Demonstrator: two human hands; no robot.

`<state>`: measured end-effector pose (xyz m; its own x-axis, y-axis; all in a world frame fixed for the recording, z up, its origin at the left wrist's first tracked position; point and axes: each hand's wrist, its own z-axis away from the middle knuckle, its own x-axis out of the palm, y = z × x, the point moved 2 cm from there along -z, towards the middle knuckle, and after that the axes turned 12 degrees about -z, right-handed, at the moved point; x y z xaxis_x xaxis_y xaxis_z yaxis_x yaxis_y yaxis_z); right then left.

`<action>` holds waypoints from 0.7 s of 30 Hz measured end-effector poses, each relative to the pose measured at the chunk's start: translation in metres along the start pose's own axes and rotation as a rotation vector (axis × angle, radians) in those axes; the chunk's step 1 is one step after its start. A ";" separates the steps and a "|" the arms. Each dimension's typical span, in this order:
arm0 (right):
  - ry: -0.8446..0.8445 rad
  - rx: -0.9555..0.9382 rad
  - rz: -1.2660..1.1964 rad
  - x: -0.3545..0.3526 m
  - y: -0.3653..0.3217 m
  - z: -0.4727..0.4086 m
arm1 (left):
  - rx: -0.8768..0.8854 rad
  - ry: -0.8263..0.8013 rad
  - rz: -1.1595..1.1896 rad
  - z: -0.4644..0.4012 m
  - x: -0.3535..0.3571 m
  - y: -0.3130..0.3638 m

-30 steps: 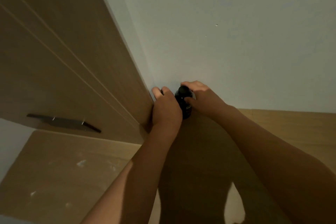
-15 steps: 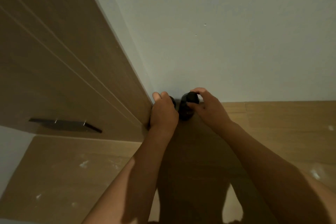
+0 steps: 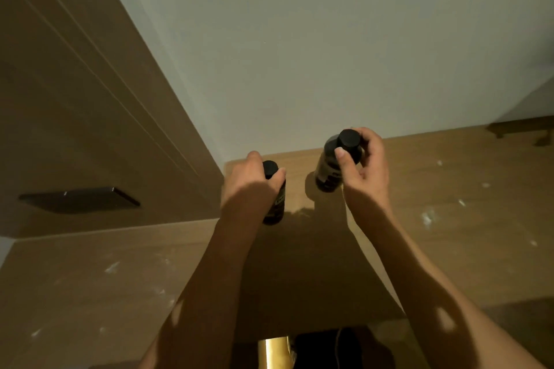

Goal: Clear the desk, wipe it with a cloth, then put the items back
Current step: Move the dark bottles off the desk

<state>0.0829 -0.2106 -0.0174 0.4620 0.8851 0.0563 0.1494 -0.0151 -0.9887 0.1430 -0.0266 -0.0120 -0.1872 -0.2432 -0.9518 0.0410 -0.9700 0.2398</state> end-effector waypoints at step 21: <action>0.497 0.025 0.129 -0.361 -0.059 0.121 | 0.628 0.114 0.235 0.196 0.076 0.316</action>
<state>-0.1981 -0.4730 0.0037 0.8359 0.5487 -0.0129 0.0455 -0.0926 -0.9947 -0.0503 -0.3507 0.0294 -0.1373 -0.4798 -0.8666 -0.5159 -0.7122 0.4761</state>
